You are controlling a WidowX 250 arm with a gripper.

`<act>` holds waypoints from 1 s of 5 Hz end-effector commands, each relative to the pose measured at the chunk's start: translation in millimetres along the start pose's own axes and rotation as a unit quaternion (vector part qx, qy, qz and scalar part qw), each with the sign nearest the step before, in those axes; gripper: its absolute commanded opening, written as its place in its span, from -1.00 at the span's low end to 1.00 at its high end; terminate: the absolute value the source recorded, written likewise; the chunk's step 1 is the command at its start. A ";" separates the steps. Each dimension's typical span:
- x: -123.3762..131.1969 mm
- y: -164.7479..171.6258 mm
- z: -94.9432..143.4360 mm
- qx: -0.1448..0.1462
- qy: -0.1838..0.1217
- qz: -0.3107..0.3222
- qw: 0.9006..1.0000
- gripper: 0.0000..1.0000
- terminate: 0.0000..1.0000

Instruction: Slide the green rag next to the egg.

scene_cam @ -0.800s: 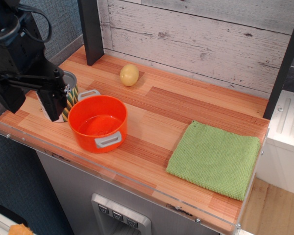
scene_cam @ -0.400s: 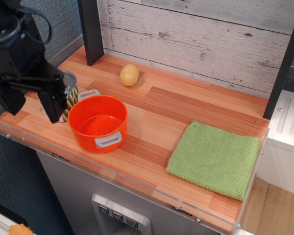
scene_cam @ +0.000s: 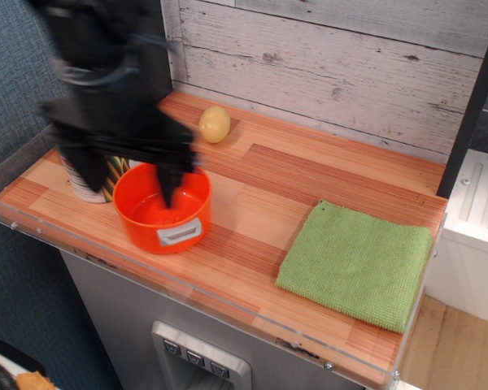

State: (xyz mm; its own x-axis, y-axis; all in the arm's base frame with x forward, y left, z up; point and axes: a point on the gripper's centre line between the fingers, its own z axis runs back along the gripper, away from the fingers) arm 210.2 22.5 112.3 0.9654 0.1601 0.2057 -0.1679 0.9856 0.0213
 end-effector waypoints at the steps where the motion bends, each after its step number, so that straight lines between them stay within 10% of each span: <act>1: 31.9 -68.0 -26.3 -0.027 0.006 -0.009 1.000 1.00 -1.00; 2: 43.9 -93.9 -41.5 -0.034 -0.004 -0.003 0.999 -1.00 -1.00; 5: 51.9 -130.1 -74.6 -0.069 -0.001 -0.002 0.998 -1.00 -1.00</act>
State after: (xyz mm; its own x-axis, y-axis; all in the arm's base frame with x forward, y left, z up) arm 288.0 -93.3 32.1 0.9746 0.1516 0.1647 -0.1375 0.9860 -0.0939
